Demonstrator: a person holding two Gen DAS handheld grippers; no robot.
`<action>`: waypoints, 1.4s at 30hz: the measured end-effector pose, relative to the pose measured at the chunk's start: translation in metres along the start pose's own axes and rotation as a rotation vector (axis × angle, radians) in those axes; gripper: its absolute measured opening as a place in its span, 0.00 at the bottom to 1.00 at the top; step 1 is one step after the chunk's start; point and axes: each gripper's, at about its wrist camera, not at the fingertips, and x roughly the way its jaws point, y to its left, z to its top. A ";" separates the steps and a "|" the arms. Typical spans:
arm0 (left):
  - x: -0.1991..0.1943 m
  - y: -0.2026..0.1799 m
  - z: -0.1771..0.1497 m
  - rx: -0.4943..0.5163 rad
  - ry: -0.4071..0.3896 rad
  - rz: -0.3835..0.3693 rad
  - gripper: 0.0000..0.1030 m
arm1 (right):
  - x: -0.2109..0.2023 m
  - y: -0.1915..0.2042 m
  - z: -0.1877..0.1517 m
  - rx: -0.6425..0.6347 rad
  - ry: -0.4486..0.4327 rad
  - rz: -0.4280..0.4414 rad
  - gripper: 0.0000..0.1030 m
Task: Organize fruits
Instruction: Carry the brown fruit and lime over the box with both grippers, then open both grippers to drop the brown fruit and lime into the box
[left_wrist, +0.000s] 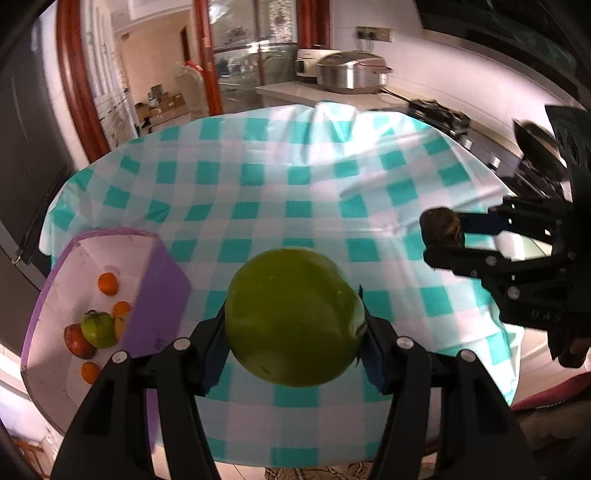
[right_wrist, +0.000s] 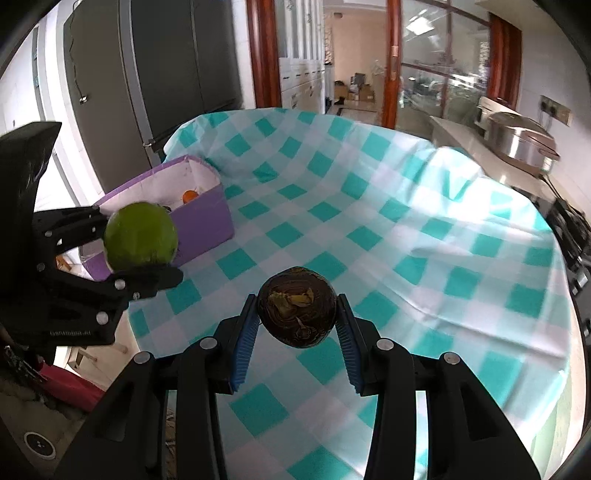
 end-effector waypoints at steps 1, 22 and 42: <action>0.001 0.012 0.003 -0.015 -0.004 0.008 0.59 | 0.007 0.004 0.007 -0.008 0.004 0.006 0.40; 0.022 0.285 -0.006 -0.374 0.081 0.205 0.59 | 0.180 0.190 0.181 -0.271 0.083 0.308 0.40; 0.079 0.333 -0.075 -0.279 0.482 0.090 0.60 | 0.335 0.234 0.181 -0.276 0.605 0.065 0.40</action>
